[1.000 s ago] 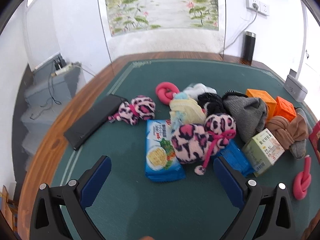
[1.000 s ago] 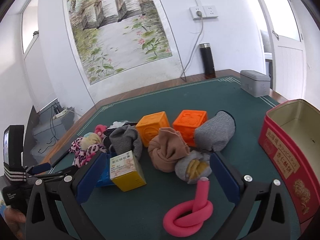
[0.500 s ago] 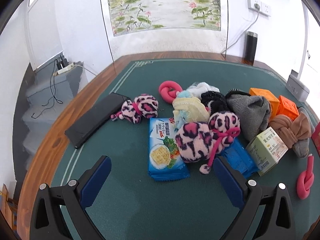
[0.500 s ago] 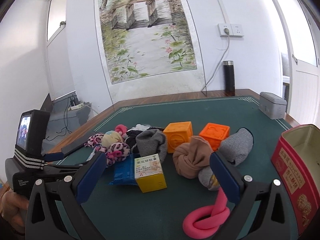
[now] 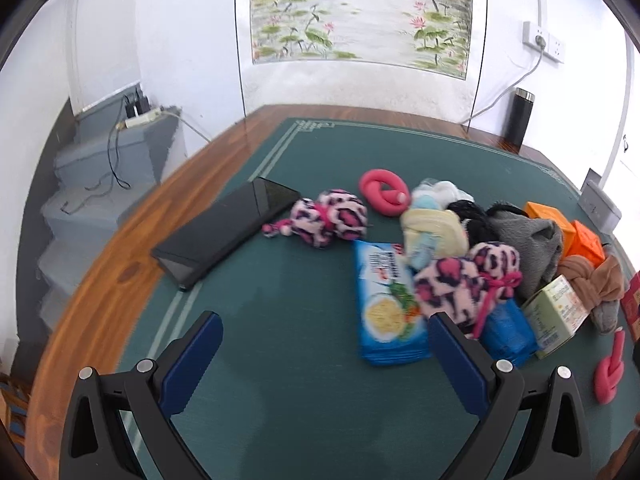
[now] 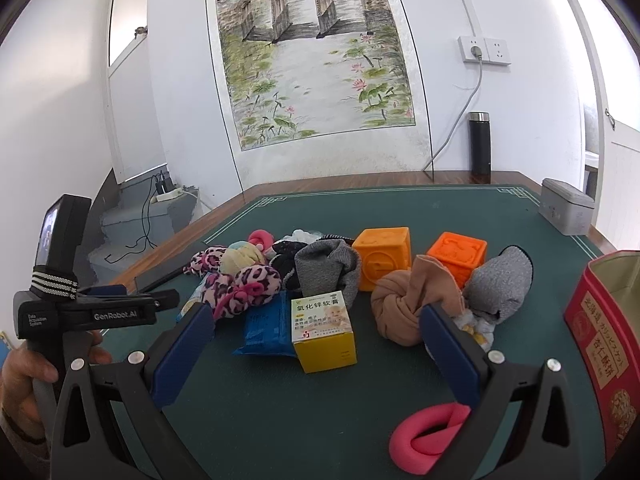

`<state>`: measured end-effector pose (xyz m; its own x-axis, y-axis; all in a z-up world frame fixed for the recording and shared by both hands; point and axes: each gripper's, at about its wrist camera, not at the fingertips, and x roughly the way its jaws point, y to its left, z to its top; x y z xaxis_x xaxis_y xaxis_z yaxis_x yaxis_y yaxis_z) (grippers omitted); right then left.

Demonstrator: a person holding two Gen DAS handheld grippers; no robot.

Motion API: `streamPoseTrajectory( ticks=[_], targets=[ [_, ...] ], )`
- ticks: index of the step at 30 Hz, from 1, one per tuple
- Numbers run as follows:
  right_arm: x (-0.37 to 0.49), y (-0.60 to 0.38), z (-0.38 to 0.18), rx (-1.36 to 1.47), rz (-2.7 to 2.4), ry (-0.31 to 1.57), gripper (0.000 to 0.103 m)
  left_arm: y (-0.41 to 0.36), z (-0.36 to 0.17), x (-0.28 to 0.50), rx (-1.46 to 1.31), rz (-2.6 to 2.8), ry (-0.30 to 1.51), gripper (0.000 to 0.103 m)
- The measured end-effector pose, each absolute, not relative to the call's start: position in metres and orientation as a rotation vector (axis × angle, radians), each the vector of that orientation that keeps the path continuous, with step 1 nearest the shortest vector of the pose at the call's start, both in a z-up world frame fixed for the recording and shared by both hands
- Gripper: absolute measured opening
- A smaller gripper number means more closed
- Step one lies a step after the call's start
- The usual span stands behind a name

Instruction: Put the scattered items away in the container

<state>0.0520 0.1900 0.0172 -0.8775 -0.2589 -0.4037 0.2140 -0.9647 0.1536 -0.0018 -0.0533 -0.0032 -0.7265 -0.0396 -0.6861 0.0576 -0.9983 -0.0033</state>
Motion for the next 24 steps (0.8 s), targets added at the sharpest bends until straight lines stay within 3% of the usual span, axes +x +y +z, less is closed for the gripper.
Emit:
streamPoseTrajectory(
  ticks=[14,24],
  targets=[
    [0.055,0.178,0.015,0.631,-2.787,-0.142,0.103,-0.043,-0.011,0.001,1.265,-3.014,0.046,0.103],
    [0.053,0.175,0.012,0.651,-2.779,-0.122,0.103,-0.038,-0.025,-0.007,1.307,-2.936,-0.066,0.103]
  ],
)
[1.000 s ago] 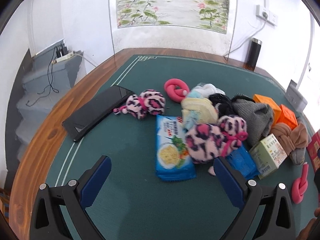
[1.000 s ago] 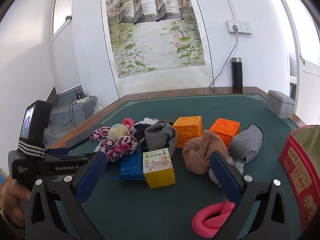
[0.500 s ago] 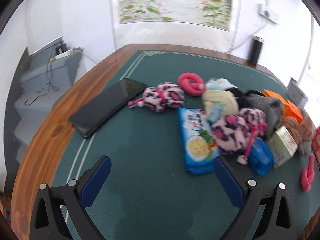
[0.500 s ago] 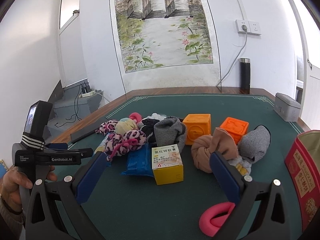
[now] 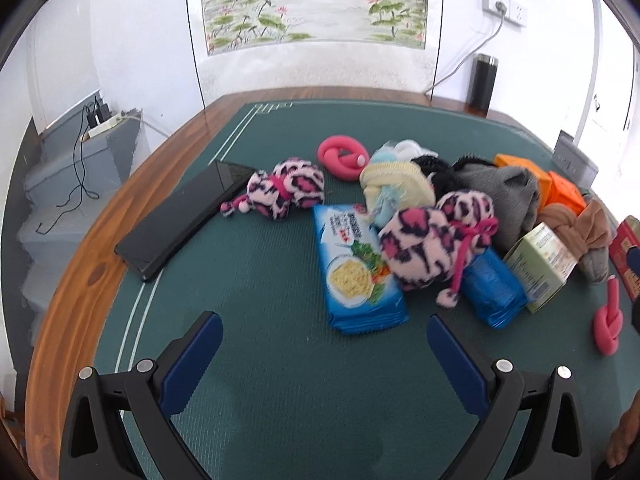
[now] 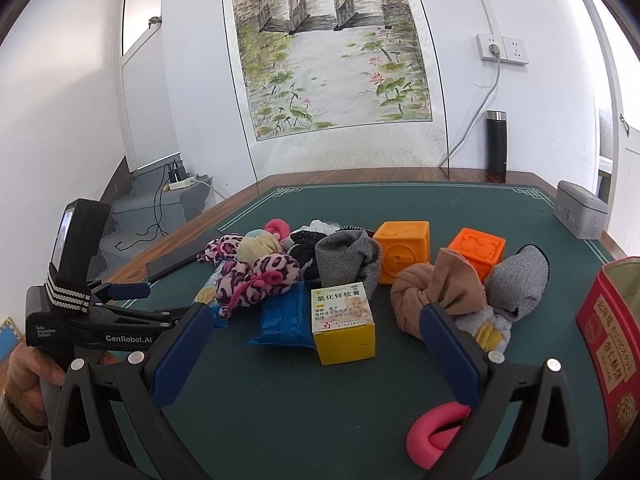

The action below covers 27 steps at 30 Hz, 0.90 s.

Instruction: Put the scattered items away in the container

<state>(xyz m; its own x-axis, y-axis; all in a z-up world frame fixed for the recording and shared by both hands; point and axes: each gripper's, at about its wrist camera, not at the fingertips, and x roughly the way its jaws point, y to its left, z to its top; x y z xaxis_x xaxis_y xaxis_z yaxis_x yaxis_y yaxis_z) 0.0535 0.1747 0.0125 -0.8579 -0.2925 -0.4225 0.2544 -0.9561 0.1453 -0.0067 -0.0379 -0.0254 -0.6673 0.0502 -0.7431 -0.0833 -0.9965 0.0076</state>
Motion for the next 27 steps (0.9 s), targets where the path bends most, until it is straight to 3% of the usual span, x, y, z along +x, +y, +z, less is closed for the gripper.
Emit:
streamPoseTrajectory(
  ticks=[6,27],
  targets=[
    [0.054,0.170,0.012,0.652,-2.764,-0.097,0.103,-0.042,-0.044,-0.012,-1.346,2.721,-0.014,0.103],
    [0.055,0.180,0.013,0.649,-2.768,-0.202,0.103,-0.046,-0.048,-0.013,-1.365,2.727,0.057,0.103]
  ],
)
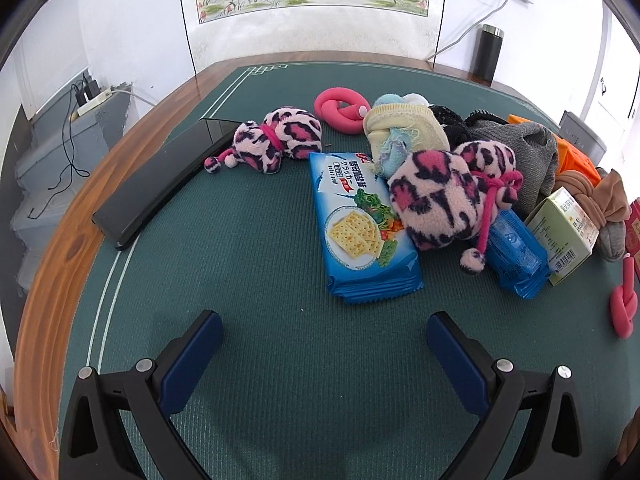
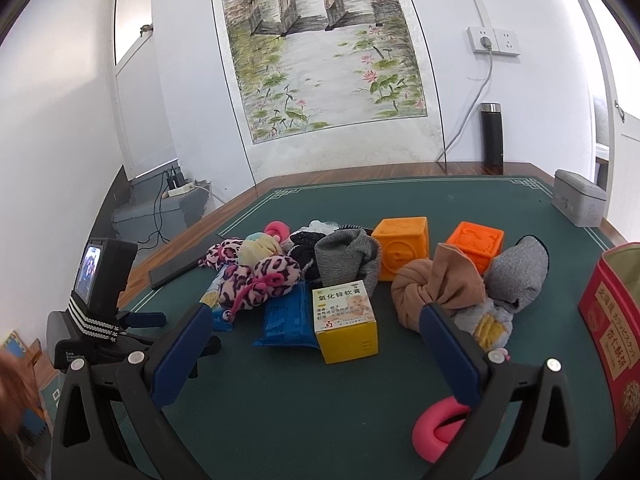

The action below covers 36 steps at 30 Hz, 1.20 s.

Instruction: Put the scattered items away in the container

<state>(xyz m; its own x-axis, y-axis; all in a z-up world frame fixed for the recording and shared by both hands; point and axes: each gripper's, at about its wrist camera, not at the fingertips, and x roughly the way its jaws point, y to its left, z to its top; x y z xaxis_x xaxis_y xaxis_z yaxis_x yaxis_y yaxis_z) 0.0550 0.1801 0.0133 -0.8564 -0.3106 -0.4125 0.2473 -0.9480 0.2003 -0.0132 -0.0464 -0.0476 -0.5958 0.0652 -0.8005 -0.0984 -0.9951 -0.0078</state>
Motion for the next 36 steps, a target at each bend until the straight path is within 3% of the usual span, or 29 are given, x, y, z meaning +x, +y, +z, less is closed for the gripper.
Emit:
streamPoseTrajectory(
  ticks=[24,28,36],
  targets=[
    [0.058,0.175,0.013,0.645,-2.746,-0.181,0.103,-0.034,-0.048,-0.015,-1.395,2.756,0.041,0.103],
    [0.046,0.182,0.004,0.743,-2.629,-0.288,0.103,-0.035,-0.045,-0.016,-1.393,2.737,0.038,0.103],
    [0.027,0.187,0.012,0.849,-2.501,-0.367,0.103,-0.052,0.009,0.006,-1.090,2.798,-0.026,0.103]
  ],
)
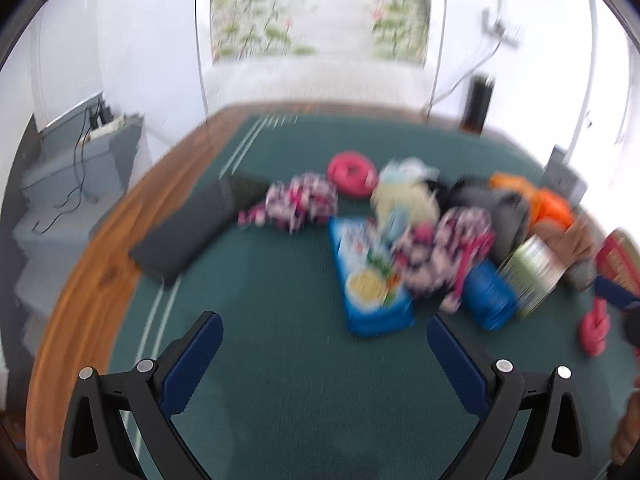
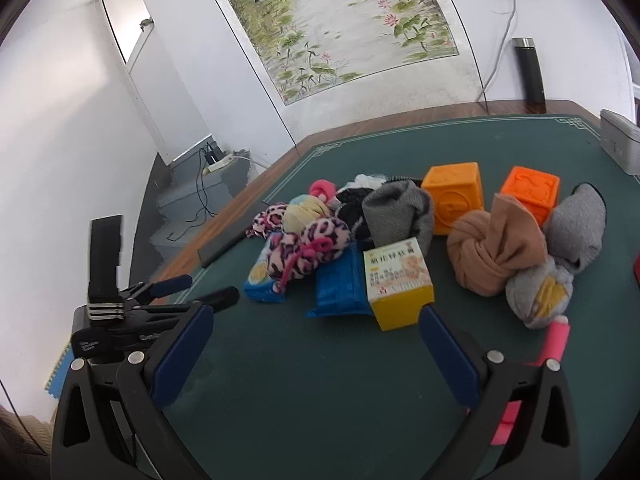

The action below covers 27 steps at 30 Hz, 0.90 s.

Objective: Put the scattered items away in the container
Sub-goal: 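Reach the right tool to the yellow-white medicine box and grasp it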

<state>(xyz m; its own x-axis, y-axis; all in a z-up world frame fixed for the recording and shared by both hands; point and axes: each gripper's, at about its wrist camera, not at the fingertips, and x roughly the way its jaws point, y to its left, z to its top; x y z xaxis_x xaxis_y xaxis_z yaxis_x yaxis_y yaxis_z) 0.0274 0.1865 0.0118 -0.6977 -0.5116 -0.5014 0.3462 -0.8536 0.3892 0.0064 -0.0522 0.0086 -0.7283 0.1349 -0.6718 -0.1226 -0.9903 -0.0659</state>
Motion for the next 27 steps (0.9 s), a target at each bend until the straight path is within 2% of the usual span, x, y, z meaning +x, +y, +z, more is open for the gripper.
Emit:
streamPoseTrajectory(
  ticks=[7,14,16,18,20,27],
  targets=[
    [0.001,0.189,0.000,0.858,-2.525,-0.444,0.101,-0.068,0.004,-0.030,-1.166,2.704,-0.360,0.103],
    [-0.003,0.191,-0.007,0.909,-2.588,-0.390,0.100,-0.049,-0.008,-0.021,-1.162,2.803,-0.079,0.103],
    [-0.006,0.187,-0.012,0.944,-2.585,-0.373,0.096,-0.046,-0.008,-0.019,-1.159,2.793,-0.061,0.103],
    [-0.008,0.184,-0.017,0.987,-2.582,-0.345,0.082,-0.045,-0.009,-0.019,-1.158,2.782,-0.053,0.103],
    [-0.011,0.181,-0.022,1.020,-2.586,-0.331,0.073,-0.042,-0.010,-0.017,-1.156,2.780,-0.037,0.103],
    [-0.026,0.186,-0.033,1.075,-2.624,-0.369,0.072,-0.036,-0.010,-0.024,-1.117,2.756,0.021,0.103]
  ],
)
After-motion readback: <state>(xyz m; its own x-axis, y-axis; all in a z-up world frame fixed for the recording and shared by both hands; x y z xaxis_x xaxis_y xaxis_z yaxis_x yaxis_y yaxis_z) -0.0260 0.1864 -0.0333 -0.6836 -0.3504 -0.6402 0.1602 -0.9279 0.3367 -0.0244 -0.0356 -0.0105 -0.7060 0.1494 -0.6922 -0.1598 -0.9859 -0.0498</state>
